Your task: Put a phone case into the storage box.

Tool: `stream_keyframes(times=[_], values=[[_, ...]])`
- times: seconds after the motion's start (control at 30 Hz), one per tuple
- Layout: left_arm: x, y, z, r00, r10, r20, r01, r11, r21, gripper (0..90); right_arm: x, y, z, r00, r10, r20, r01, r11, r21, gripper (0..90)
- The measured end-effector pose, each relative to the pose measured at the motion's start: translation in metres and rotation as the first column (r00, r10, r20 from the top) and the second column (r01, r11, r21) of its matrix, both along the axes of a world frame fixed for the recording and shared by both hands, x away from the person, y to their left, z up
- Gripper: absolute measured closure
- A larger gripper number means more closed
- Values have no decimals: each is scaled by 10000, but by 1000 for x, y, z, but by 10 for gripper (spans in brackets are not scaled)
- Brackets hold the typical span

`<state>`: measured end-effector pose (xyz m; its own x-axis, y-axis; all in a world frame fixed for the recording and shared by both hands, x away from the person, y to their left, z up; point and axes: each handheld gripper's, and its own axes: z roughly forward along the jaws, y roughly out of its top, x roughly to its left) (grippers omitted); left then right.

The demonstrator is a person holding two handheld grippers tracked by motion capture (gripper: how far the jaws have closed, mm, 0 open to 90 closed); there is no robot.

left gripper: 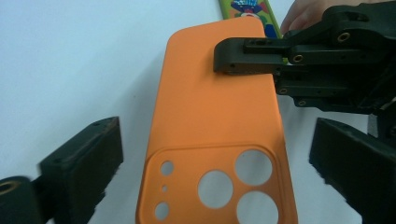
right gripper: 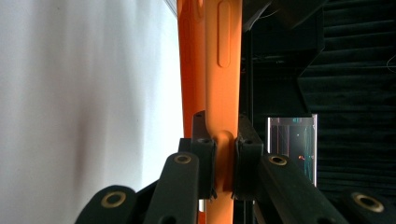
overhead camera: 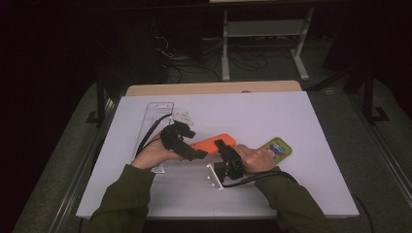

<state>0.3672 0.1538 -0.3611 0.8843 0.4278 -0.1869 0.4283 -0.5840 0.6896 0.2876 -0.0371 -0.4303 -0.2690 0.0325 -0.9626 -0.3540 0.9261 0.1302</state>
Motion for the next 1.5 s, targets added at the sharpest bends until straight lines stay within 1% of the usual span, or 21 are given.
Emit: stream_keyframes(times=[0.03, 0.1, 0.2, 0.23, 0.37, 0.43, 0.5, 0.57, 0.6, 0.8, 0.83, 0.93, 1.13, 1.23, 1.3, 1.33, 1.37, 1.4, 1.43, 1.47, 1.5], values=[[0, 1, 0, 10000, 81, -44, -82, 9999, -113, 18, 0, 0, 0, 10000, -10, -7, 10, 10000, 4, 806], [0, 3, 1, 10000, 13, -8, -13, 10000, -59, 5, 0, 0, 0, 10000, -27, 25, 27, 10000, -13, 806], [0, 7, 3, 10000, 13, -48, -14, 9999, -171, 5, 2, -2, -2, 10000, -91, 25, 91, 10000, -11, 805], [1, 9, 4, 10000, 2, -11, -3, 9999, -149, 5, 3, -4, -2, 9997, -176, -162, 175, 9998, -69, 804], [2, 14, 6, 10000, -63, 58, 64, 9998, -184, 5, 5, -7, -3, 9993, -311, -204, 310, 9995, -57, 804], [1, 17, 7, 9999, 109, -2, -109, 9993, -355, 5, 8, -11, -3, 9983, -465, -340, 466, 9989, 10, 805], [3, 21, 8, 10000, -17, 44, 18, 9997, -225, 5, 10, -14, -2, 9974, -605, -392, 608, 9981, 57, 804], [2, 22, 8, 10000, 76, 43, -74, 9996, -288, 5, 11, -16, -3, 9971, -638, -423, 641, 9979, 43, 804], [3, 23, 8, 10000, 43, 79, -42, 9998, -201, 5, 12, -17, -2, 9963, -679, -536, 670, 9976, -182, 804], [4, 28, 8, 9998, 130, 116, -129, 9999, -38, 5, 17, -24, -3, 9923, -913, -833, 925, 9956, 110, 804], [4, 28, 8, 9998, 152, 105, -152, 9999, -8, 5, 18, -24, -4, 9921, -933, -839, 957, 9951, 255, 804], [5, 28, 7, 9998, 159, 102, -160, 9998, 72, 5, 19, -26, -3, 9873, -1099, -1149, 1151, 9926, 396, 803], [4, 28, 7, 9993, 367, 35, -367, 9993, -19, 5, 22, -29, 1, 9792, -1210, -1629, 1369, 9865, 902, 803], [5, 28, 6, 9992, 399, 58, -399, 9992, -20, 5, 23, -30, 2, 9765, -1247, -1759, 1440, 9843, 1020, 803], [4, 28, 6, 9992, 389, 88, -389, 9992, 11, 5, 25, -31, 2, 9704, -1297, -2036, 1582, 9788, 1304, 803], [4, 27, 6, 9992, 396, 108, -396, 9992, 27, 5, 25, -31, 2, 9704, -1297, -2036, 1582, 9788, 1304, 803], [5, 28, 6, 9993, 346, 160, -348, 9993, 115, 5, 26, -32, 3, 9665, -1325, -2196, 1641, 9775, 1325, 803], [5, 28, 6, 9992, 332, 206, -335, 9993, 151, 5, 27, -33, 5, 9630, -1386, -2312, 1777, 9714, 1577, 803], [5, 28, 6, 9992, 332, 206, -335, 9993, 151, 6, 27, -33, 5, 9630, -1386, -2312, 1777, 9714, 1577, 803], [6, 28, 6, 9992, 330, 237, -333, 9993, 151, 5, 28, -35, 6, 9586, -1377, -2494, 1861, 9654, 1825, 803], [6, 28, 6, 9991, 325, 271, -329, 9993, 173, 6, 29, -35, 7, 9561, -1381, -2586, 1906, 9630, 1904, 803]])
